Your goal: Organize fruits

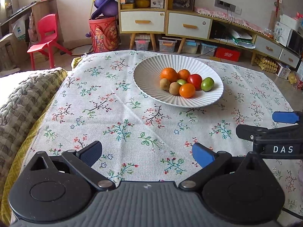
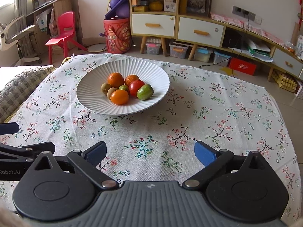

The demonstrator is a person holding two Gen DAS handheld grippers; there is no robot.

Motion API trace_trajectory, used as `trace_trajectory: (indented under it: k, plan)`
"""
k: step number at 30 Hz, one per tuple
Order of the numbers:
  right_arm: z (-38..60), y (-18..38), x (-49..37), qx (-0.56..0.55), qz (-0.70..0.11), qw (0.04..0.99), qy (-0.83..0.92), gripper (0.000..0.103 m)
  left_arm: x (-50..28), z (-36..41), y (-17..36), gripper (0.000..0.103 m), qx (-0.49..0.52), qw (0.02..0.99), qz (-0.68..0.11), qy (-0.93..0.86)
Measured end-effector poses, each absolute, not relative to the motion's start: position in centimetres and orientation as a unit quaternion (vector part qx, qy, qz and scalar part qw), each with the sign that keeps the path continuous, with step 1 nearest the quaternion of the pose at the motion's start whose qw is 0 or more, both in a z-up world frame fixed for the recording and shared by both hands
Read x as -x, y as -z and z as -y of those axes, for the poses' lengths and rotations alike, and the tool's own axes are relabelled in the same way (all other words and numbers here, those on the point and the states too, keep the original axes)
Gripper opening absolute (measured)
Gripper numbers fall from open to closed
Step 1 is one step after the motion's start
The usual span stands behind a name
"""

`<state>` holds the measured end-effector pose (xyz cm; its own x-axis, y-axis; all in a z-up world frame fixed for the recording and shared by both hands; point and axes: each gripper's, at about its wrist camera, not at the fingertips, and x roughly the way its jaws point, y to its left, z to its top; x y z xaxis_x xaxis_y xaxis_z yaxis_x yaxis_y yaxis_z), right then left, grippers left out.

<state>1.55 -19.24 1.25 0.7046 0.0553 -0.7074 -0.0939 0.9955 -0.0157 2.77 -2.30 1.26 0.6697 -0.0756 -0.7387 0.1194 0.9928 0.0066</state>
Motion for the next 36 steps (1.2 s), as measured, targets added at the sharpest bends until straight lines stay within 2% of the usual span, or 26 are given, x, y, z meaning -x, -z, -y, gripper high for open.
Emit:
trace_trajectory:
  k: [36]
  plan:
    - [18.1,-1.5,-1.6,0.033,-0.39,0.92,-0.034,0.102,-2.5,2.5,-1.7,0.092,-0.034,0.91,-0.412,0.037]
